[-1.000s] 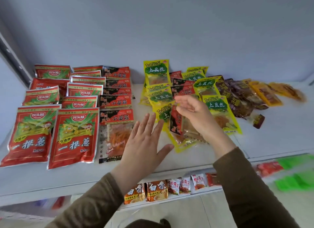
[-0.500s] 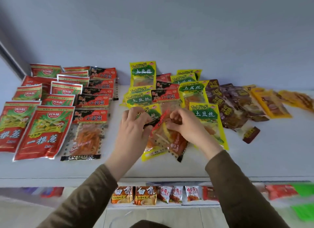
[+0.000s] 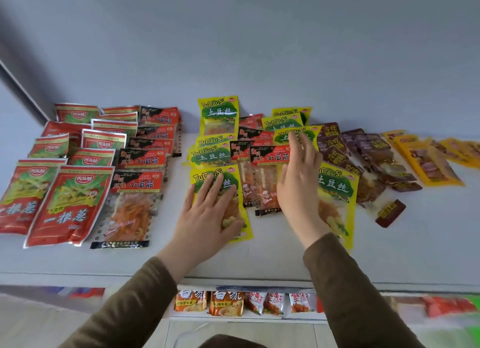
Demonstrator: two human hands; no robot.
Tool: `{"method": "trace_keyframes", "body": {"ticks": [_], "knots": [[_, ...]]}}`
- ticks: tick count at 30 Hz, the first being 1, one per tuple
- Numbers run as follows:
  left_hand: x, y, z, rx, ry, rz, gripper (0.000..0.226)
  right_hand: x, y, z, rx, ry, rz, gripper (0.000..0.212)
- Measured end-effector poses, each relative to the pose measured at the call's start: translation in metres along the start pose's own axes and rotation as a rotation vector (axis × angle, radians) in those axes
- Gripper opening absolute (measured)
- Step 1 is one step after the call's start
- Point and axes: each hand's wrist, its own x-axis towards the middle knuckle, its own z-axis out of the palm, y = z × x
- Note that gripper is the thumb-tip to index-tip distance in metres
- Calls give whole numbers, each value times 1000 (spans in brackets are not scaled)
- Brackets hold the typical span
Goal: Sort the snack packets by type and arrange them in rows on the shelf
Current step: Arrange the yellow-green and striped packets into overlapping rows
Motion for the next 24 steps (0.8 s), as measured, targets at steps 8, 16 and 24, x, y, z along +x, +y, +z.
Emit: {"method": "trace_keyframes", "body": {"ticks": [8, 16, 24], "knots": [[-4, -36, -11, -21, -64, 33, 82, -36, -87, 27, 663, -642, 154, 56], [10, -30, -5, -78, 52, -49, 78, 13, -117, 58, 732, -513, 357, 57], [23, -39, -5, -120, 113, 1, 82, 44, -117, 76, 776, -404, 523, 57]]}}
